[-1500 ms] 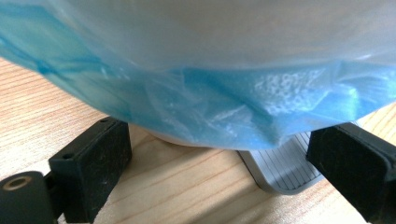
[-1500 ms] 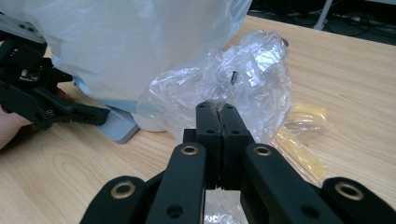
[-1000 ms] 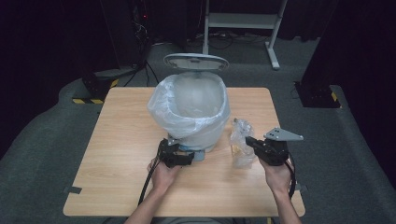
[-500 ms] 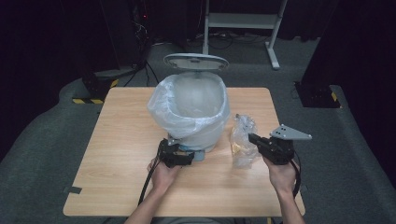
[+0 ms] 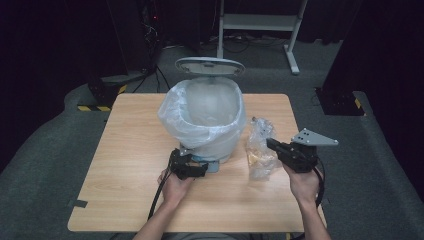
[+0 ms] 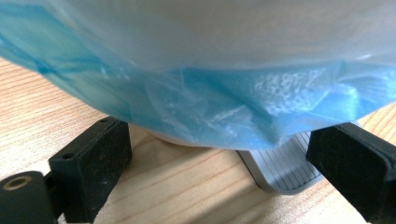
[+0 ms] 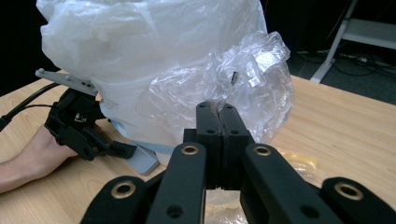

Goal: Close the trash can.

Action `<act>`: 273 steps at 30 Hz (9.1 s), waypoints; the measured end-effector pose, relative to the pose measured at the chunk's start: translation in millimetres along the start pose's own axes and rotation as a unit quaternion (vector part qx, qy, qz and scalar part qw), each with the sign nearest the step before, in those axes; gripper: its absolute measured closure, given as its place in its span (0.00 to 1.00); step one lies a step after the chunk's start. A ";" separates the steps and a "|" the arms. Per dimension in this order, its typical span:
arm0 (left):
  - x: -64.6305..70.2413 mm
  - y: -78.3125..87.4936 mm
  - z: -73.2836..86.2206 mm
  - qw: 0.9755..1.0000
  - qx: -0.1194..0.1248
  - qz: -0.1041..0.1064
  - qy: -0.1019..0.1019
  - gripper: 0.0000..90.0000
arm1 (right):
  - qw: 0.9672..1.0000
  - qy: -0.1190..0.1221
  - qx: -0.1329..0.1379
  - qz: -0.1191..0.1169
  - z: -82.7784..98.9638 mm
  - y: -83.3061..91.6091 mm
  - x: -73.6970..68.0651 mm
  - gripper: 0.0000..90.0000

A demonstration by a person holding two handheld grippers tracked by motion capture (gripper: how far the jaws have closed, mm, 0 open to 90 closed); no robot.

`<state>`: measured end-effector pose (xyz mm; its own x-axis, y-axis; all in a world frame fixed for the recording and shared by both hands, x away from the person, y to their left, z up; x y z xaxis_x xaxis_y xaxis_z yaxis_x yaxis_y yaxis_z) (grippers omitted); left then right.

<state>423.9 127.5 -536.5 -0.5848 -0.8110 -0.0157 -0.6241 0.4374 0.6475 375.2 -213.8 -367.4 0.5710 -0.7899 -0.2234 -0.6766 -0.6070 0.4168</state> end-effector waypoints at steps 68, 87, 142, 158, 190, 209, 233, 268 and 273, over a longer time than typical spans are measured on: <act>0.0 0.0 0.0 1.000 0.000 0.000 0.000 0.07 | 0.996 0.003 0.047 -0.077 -72.0 4.5 -11.2 0.99; 0.4 0.1 0.0 1.000 0.001 0.002 0.002 0.08 | 0.995 0.013 0.037 -0.096 -86.2 -13.8 -21.3 0.99; 0.2 0.2 -0.1 1.000 0.000 0.004 0.001 0.08 | 0.990 0.025 -0.032 -0.135 -108.5 -95.4 -49.5 0.99; 0.3 0.2 0.0 1.000 0.000 0.004 0.002 0.08 | 0.993 0.011 -0.049 -0.107 -102.6 -106.7 -47.6 0.52; -0.9 0.3 0.2 1.000 0.001 0.002 0.001 0.08 | 0.992 -0.002 0.023 -0.127 -90.5 -75.8 -34.9 0.31; -1.9 0.8 0.3 1.000 -0.005 0.000 -0.006 0.08 | 0.996 -0.005 0.041 -0.077 -70.9 -51.9 -18.1 0.30; -2.1 0.9 0.3 1.000 -0.006 0.000 -0.007 0.08 | 0.998 -0.035 0.018 -0.040 -30.0 -43.8 6.5 0.32; -1.3 0.9 0.3 1.000 -0.004 0.001 -0.005 0.08 | 0.995 -0.089 -0.044 0.020 28.2 -70.0 44.3 0.26; -1.3 0.9 0.3 1.000 -0.004 0.001 -0.005 0.08 | 0.994 -0.089 -0.050 0.025 33.6 -74.3 48.5 0.25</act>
<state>424.0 129.0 -536.1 -0.5915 -0.8060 -0.0218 -0.6185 0.4363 0.6535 437.6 -209.9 -438.8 0.4411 -0.8271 -0.3483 -0.6470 -0.5621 0.5152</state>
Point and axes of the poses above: each handheld gripper's, and its own axes: y roughly backward along the jaws, z roughly out of its underside, x roughly to its right, the point moved 1 cm from there along -y, roughly forward along the jaws, and after that the axes turned 11 degrees about -y, right-handed, at the moved point
